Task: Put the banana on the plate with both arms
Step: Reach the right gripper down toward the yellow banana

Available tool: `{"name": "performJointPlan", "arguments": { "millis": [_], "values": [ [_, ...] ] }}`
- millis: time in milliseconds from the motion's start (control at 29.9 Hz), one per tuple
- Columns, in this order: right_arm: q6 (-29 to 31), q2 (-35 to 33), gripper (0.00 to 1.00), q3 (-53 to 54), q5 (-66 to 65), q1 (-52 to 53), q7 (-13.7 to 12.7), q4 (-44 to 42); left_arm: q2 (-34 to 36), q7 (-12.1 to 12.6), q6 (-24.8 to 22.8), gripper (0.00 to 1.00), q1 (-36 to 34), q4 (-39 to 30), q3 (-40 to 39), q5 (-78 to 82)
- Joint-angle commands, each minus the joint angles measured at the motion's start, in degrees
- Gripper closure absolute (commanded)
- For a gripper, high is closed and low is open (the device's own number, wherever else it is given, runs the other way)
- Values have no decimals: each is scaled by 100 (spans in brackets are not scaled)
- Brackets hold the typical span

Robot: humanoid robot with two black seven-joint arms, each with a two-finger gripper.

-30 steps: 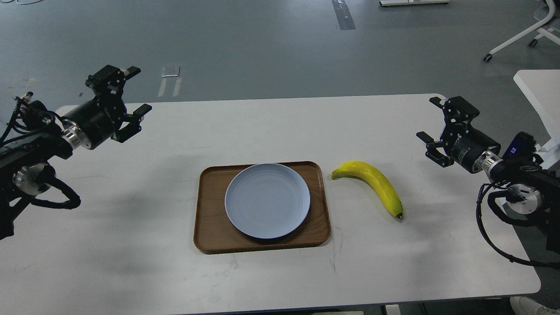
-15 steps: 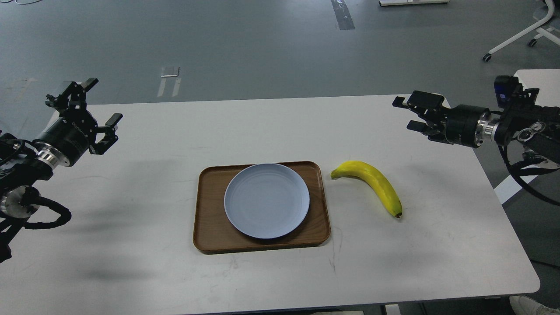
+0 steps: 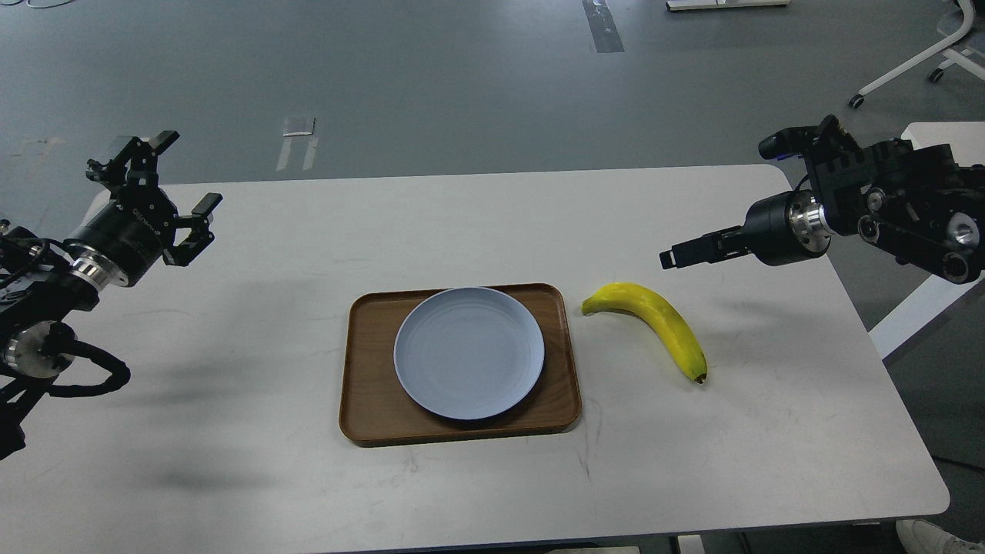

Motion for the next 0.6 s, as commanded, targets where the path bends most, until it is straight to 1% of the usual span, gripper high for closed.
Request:
{"name": "performJointPlan", "arguments": {
  "millis": [0,167,301,334,368,435,501,535,568],
  "values": [
    [0,316,0,-205,-42,-48,0,-193,14,0,1,1,-4,1,-6,-6],
    [0,826,1,-661,-42,-215,0,-518,14,0,1,1,-4,-7,3,3],
    [0,958,3,-759,-42,-286,0,-572,32,0,1,1,-4,-7,3,3],
    [0,976,4,-803,-42,-294,0,-589,32,0,1,1,-4,-7,3,3],
    [0,976,7,-855,-42,-303,0,-589,32,0,1,1,-4,-7,-6,3],
    [0,976,9,-882,-33,-329,0,-589,32,0,1,1,-4,-7,-6,3],
    [0,950,17,-891,-7,-347,0,-572,23,0,1,1,5,-7,-6,3],
    [0,950,29,-891,-7,-399,0,-563,14,0,1,1,5,-7,-6,3],
    [0,941,39,-891,-7,-435,0,-546,14,0,1,1,5,-7,-6,3]
  ]
}}
